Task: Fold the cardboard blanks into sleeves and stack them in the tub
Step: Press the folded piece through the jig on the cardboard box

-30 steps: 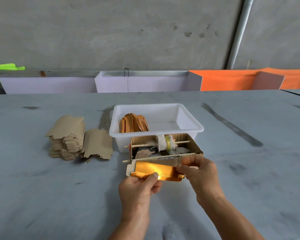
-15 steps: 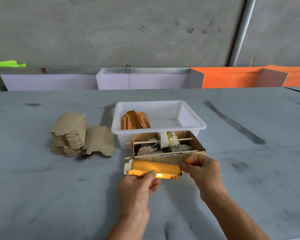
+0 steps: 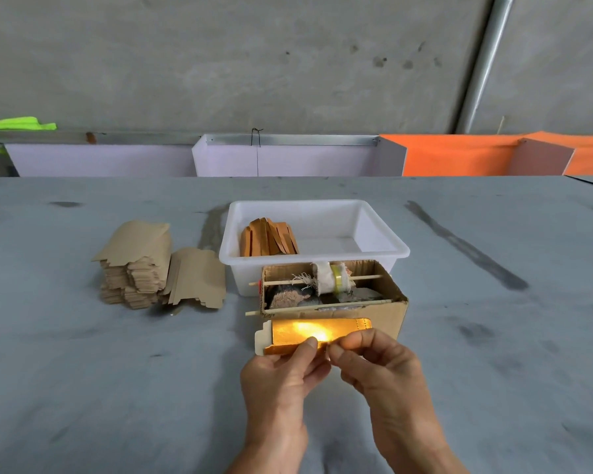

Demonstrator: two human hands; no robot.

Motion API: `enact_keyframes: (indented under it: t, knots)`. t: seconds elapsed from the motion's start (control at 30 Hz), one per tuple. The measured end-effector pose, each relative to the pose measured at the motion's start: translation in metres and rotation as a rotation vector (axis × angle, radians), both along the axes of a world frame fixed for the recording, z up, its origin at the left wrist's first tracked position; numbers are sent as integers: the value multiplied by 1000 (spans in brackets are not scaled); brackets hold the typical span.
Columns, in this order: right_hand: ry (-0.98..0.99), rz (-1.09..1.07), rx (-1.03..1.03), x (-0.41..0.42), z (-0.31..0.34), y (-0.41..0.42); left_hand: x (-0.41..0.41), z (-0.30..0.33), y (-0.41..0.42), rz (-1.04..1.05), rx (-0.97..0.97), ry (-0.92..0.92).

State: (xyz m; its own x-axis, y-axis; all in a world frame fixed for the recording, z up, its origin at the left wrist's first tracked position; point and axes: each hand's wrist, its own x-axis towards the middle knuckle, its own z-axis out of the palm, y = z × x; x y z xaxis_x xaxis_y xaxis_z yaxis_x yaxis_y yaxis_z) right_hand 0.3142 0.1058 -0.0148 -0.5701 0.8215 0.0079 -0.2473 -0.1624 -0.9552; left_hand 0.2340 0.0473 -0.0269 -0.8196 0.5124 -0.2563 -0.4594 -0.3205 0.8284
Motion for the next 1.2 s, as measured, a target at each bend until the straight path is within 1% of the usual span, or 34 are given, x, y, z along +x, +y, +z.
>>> enact_keyframes:
  t: [0.17,0.27,0.5,0.77,1.0,1.2]
  knots:
    - [-55,30,10,-4,2,-1,-2,-1,0,-9,-20,3]
    - [-98,11,-5,-4,6,5,-2,1,3,-22,-24,6]
    - [-186,8,-5,-5,8,7,-2,3,-2,-28,-11,-88]
    - [-266,-20,-10,-8,3,5,-1,-2,-6,-31,-2,-114]
    - [-306,-25,45,-8,0,2,0,-9,-9,-20,7,-135]
    - [-316,-6,111,-7,2,3,-1,-11,-8,-32,-8,-103]
